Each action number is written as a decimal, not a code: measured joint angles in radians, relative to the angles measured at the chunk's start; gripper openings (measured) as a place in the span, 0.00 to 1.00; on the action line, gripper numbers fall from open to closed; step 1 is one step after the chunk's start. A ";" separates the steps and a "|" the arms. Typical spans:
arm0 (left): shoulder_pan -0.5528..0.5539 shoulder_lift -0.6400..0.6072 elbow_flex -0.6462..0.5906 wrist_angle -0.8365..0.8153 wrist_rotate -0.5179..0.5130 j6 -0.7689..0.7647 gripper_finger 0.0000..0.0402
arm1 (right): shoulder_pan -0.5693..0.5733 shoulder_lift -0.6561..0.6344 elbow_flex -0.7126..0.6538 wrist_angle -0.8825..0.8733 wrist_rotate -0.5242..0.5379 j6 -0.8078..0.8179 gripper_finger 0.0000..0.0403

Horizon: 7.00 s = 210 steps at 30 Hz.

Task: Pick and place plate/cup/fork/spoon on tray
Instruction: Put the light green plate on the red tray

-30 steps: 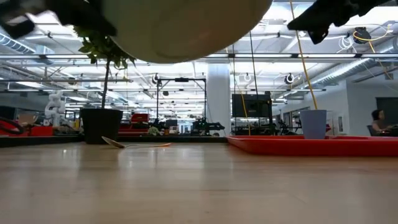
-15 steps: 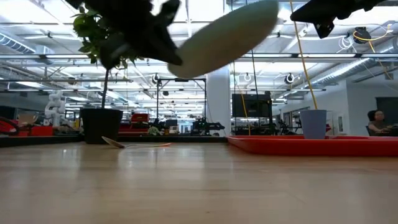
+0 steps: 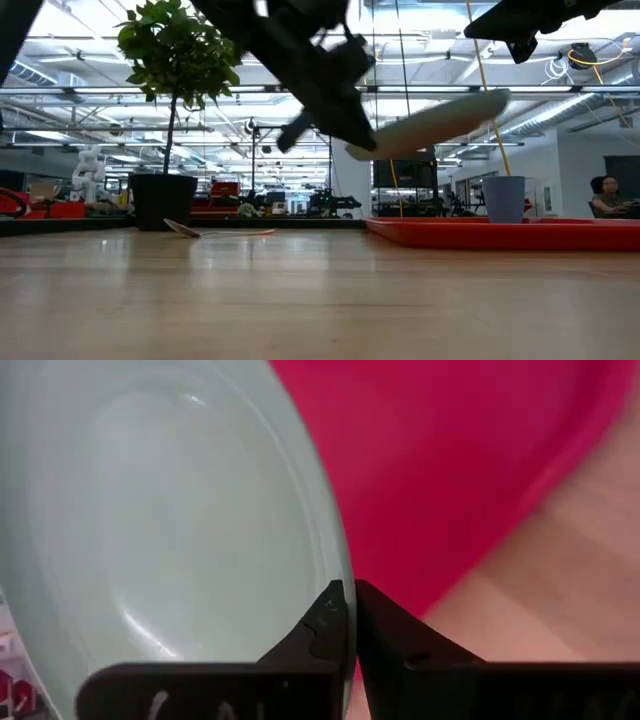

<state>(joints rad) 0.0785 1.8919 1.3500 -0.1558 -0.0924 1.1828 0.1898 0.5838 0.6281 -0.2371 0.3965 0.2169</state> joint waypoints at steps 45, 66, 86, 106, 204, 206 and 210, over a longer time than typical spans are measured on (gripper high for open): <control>0.042 0.398 0.359 -0.007 0.092 -0.266 0.07 | 0.001 0.000 0.000 -0.026 0.001 -0.046 0.00; 0.048 0.398 0.359 0.007 0.095 -0.330 0.08 | 0.001 0.000 0.000 -0.023 0.000 -0.021 0.00; 0.048 0.439 0.357 0.053 0.148 -0.338 0.08 | 0.001 0.000 0.000 -0.022 0.000 -0.020 0.00; 0.031 0.439 0.358 0.128 0.146 -0.382 0.28 | 0.001 0.000 0.000 -0.022 -0.001 -0.020 0.00; -0.438 0.185 0.358 0.038 0.098 -0.777 0.29 | -0.500 0.495 -0.184 -0.260 -0.015 0.269 0.00; -0.441 0.185 0.358 0.053 0.098 -0.771 0.29 | -0.531 0.513 -0.184 -0.270 0.002 0.264 0.00; -0.441 0.185 0.358 0.055 0.098 -0.772 0.29 | -0.585 0.562 -0.184 -0.272 0.024 0.239 0.00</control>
<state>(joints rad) -0.3620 2.0766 1.7081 -0.1007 0.0059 0.4105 -0.3947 1.1455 0.4442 -0.5090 0.4206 0.4556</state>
